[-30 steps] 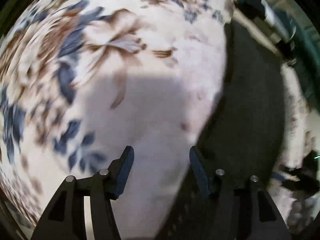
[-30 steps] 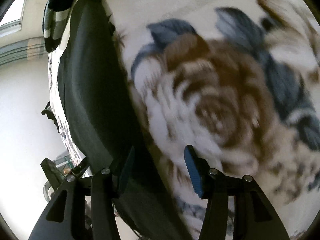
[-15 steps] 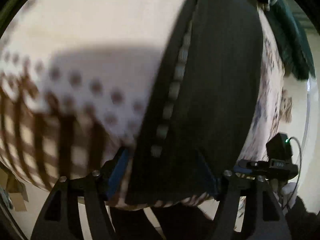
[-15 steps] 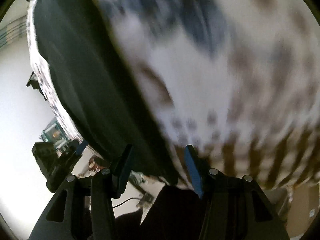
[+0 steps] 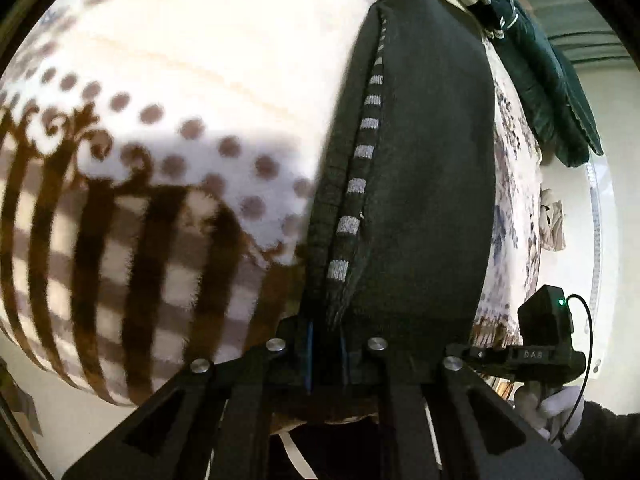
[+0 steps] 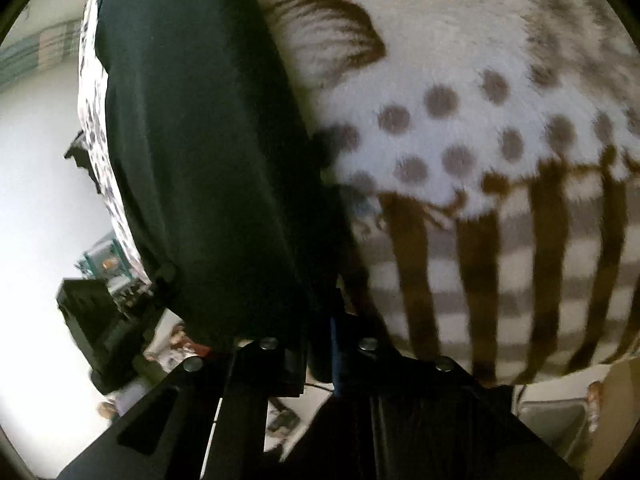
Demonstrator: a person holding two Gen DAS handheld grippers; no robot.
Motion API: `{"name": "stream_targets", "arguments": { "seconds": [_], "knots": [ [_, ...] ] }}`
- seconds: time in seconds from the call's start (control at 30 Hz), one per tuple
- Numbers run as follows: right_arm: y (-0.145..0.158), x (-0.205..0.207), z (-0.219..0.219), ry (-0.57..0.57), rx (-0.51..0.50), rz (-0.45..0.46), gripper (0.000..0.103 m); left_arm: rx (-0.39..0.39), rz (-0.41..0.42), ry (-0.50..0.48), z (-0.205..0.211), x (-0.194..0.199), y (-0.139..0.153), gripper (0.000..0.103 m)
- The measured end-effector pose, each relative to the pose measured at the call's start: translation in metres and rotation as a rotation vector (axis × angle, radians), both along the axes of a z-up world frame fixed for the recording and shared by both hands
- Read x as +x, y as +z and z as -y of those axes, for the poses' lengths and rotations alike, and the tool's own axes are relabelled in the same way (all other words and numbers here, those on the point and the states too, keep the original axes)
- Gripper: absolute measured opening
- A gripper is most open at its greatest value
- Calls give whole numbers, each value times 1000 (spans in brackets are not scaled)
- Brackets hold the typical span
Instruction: Fold small clothes
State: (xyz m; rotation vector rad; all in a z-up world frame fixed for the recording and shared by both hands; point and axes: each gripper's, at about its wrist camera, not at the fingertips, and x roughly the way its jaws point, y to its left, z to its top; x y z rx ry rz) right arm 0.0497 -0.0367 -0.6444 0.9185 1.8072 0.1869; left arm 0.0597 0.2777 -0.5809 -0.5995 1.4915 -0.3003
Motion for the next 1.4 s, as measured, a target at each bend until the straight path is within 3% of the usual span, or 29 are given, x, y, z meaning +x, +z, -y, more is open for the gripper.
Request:
{"name": "stream_targets", "arguments": {
  "seconds": [0.1, 0.17, 0.23, 0.3, 0.4, 0.43, 0.47, 0.6, 0.77, 0.9, 1.03, 1.1, 1.2, 1.4],
  "knots": [
    [-10, 13, -11, 4, -7, -30, 11, -17, -52, -25, 7, 9, -8, 21],
    [-14, 16, -14, 3, 10, -51, 22, -36, -53, -44, 8, 9, -10, 29],
    [-19, 17, -19, -3, 42, -43, 35, -39, -72, -70, 11, 8, -19, 31],
    [-27, 14, -19, -4, 62, -41, 39, -50, -90, -67, 13, 9, -26, 32],
    [-30, 17, -31, -17, 71, -52, 38, -61, -82, -44, 15, 9, -22, 28],
    [-27, 18, -33, -20, 73, -49, 33, -66, -67, -42, 16, 9, -17, 13],
    [-24, 19, -38, -20, 81, -42, 11, -75, -62, -43, 16, 9, -13, 7],
    [5, 21, -44, -41, 149, 33, 11, -80, -3, -56, 22, 13, 22, 6],
    [49, 41, -43, -77, 222, 123, 10, -110, 125, -26, 27, 47, 88, 6],
    [92, 98, -21, -161, 256, 225, 10, -161, 234, 31, 37, 109, 122, 6],
    [117, 184, 4, -247, 261, 344, 10, -195, 345, 55, 58, 205, 131, 6],
    [123, 235, 11, -239, 224, 420, 10, -175, 377, 46, 65, 249, 122, 7],
    [113, 311, 18, -253, 186, 464, 10, -153, 389, 72, 76, 327, 98, 7],
    [74, 448, 41, -232, 113, 460, 10, -146, 294, 123, 88, 440, 39, 10]
  ]
}}
